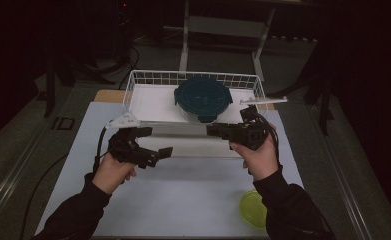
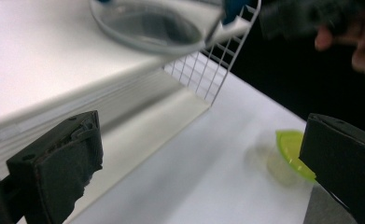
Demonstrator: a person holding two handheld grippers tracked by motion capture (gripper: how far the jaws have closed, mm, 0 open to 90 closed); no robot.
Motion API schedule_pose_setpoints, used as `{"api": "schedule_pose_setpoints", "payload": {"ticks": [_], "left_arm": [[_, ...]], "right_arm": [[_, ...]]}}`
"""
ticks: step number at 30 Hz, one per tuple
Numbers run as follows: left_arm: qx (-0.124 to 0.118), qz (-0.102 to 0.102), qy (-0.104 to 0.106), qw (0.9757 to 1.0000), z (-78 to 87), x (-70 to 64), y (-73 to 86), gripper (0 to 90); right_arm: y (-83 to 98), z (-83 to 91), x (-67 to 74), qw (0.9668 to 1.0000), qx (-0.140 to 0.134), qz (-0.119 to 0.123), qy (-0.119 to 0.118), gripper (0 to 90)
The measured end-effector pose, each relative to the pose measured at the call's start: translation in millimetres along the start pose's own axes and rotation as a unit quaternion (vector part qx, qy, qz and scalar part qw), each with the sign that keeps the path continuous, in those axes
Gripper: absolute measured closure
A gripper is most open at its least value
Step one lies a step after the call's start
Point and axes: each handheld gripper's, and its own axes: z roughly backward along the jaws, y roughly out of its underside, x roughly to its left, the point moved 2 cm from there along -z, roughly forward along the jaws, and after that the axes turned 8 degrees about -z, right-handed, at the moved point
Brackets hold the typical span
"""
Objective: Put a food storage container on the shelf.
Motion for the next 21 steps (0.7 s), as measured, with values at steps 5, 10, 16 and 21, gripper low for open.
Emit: {"api": "schedule_pose_setpoints", "payload": {"ticks": [5, 10, 16, 21], "left_arm": [[-0.024, -0.009, -0.017, 0.9995, 3.5, -12.4, 24.7, 0.0], [-0.027, -0.019, -0.022, 0.9992, 8.8, -20.5, 52.4, 0.0], [-0.033, -0.017, -0.036, 0.9987, 14.7, -28.3, 81.9, 0.0], [-0.031, -0.017, -0.044, 0.9984, 12.7, -33.4, 105.1, 0.0]], "right_arm": [[-1.0, -4.3, -4.1, 0.9999, 0.004, -0.007, 0.010, 87.9], [-2.6, -5.7, -6.4, 0.9998, 0.006, -0.009, 0.019, 90.0], [-8.9, -7.9, -8.2, 0.9994, 0.003, -0.007, 0.032, 90.0], [-12.9, -13.8, -12.2, 0.9990, 0.004, -0.013, 0.043, 90.0]]}}
